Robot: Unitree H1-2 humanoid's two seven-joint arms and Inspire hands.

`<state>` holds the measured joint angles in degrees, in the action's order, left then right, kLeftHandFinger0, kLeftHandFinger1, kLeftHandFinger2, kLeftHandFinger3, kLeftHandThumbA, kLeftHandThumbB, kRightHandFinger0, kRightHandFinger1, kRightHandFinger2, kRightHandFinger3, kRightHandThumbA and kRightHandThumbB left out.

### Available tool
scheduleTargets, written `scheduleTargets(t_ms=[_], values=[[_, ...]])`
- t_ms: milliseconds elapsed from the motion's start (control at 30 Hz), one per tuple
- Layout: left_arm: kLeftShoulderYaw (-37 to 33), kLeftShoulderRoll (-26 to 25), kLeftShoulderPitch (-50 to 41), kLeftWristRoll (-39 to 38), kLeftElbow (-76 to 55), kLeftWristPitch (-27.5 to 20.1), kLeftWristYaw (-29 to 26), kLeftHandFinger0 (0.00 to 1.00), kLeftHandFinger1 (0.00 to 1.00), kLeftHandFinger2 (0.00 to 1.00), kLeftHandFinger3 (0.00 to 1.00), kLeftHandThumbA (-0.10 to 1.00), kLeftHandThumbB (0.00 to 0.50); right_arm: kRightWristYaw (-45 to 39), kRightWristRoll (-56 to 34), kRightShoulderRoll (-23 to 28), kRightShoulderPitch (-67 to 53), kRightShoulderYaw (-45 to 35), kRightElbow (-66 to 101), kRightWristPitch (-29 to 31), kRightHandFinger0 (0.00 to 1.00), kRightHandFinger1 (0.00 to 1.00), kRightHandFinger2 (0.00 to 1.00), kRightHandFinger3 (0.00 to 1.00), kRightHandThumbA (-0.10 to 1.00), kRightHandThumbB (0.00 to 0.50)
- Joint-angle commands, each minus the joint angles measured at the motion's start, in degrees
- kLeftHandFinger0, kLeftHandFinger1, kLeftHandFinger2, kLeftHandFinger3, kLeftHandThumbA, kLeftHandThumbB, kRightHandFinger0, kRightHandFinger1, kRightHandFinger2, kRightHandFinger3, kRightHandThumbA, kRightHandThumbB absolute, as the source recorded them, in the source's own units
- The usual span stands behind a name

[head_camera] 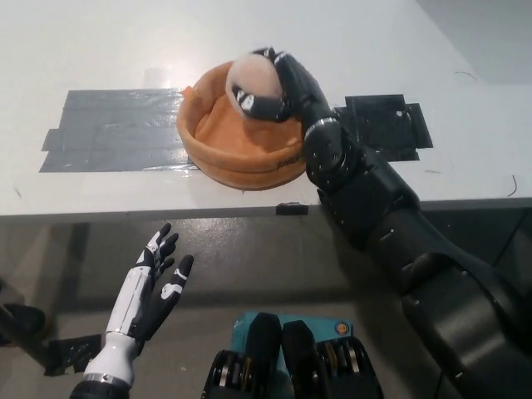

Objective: A person hands a emotional support dumpling to the robot which it grabs with its right hand and places in the soft place kept infront of it in the centre of the desk

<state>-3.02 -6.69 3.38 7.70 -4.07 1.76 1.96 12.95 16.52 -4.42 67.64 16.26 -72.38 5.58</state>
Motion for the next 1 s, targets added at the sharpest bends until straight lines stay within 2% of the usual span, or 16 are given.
scheduleTargets(t_ms=[0, 33, 67, 133, 233, 400, 500, 733, 933, 967], values=[[-0.2, -0.7, 0.9, -0.7, -1.4, -1.3, 1.1, 1.00, 1.00, 1.00, 1.00, 0.74, 0.000, -6.5, 1.4, 1.2, 4.1, 1.9, -0.3, 4.1, 1.00, 1.00, 1.00, 1.00, 0.53, 0.316], [-0.2, -0.7, 0.9, -0.5, -1.3, -1.5, 1.1, 1.00, 1.00, 1.00, 1.00, 0.74, 0.000, -7.1, 1.8, 1.4, 4.2, 2.4, -0.4, 4.1, 1.00, 1.00, 1.00, 1.00, 0.56, 0.331], [-0.1, -0.6, 1.0, -0.5, -1.3, -1.5, 1.0, 1.00, 1.00, 1.00, 1.00, 0.74, 0.000, -8.2, 2.7, 1.7, 4.3, 3.6, -0.1, 3.5, 1.00, 1.00, 1.00, 1.00, 0.74, 0.378], [-0.1, -0.6, 1.1, -0.8, -1.3, -1.4, 1.2, 1.00, 1.00, 1.00, 1.00, 0.72, 0.000, -8.4, 3.3, 2.2, 4.1, 4.5, 1.1, 3.1, 1.00, 1.00, 1.00, 1.00, 0.87, 0.397], [-0.1, -0.4, 1.1, -0.5, -1.6, -1.1, 1.0, 1.00, 1.00, 1.00, 1.00, 0.71, 0.000, -8.1, 3.4, 2.5, 3.7, 5.1, 2.8, 2.7, 1.00, 1.00, 1.00, 1.00, 0.96, 0.404], [0.0, -0.4, 1.4, -1.0, -1.3, -0.8, 1.4, 1.00, 1.00, 1.00, 1.00, 0.73, 0.000, -8.1, 2.3, 3.2, 3.0, 3.8, 6.7, 2.5, 1.00, 1.00, 1.00, 1.00, 0.98, 0.413], [-0.2, -0.4, 1.3, -0.6, -1.6, -0.5, 1.3, 1.00, 1.00, 1.00, 1.00, 0.74, 0.000, -6.8, 3.0, 3.8, 2.1, 3.6, 9.5, 2.2, 1.00, 1.00, 1.00, 1.00, 1.00, 0.439], [0.0, -0.7, 1.1, -0.6, -1.6, -0.8, 1.4, 1.00, 1.00, 1.00, 1.00, 0.76, 0.000, -4.1, 2.9, 6.4, -1.9, 0.8, 19.6, 3.0, 1.00, 1.00, 1.00, 1.00, 1.00, 0.428], [0.5, -0.4, 2.4, -0.9, -1.6, -0.3, 1.2, 1.00, 1.00, 1.00, 1.00, 0.71, 0.000, -8.0, -1.2, 9.9, -13.2, -5.2, 45.2, -1.1, 1.00, 1.00, 1.00, 1.00, 1.00, 0.439], [0.5, -0.5, 2.5, -0.9, -1.4, -0.7, 1.2, 1.00, 1.00, 1.00, 1.00, 0.69, 0.000, -7.9, -0.7, 10.1, -14.4, -5.3, 47.6, -1.3, 1.00, 1.00, 1.00, 1.00, 1.00, 0.426]])
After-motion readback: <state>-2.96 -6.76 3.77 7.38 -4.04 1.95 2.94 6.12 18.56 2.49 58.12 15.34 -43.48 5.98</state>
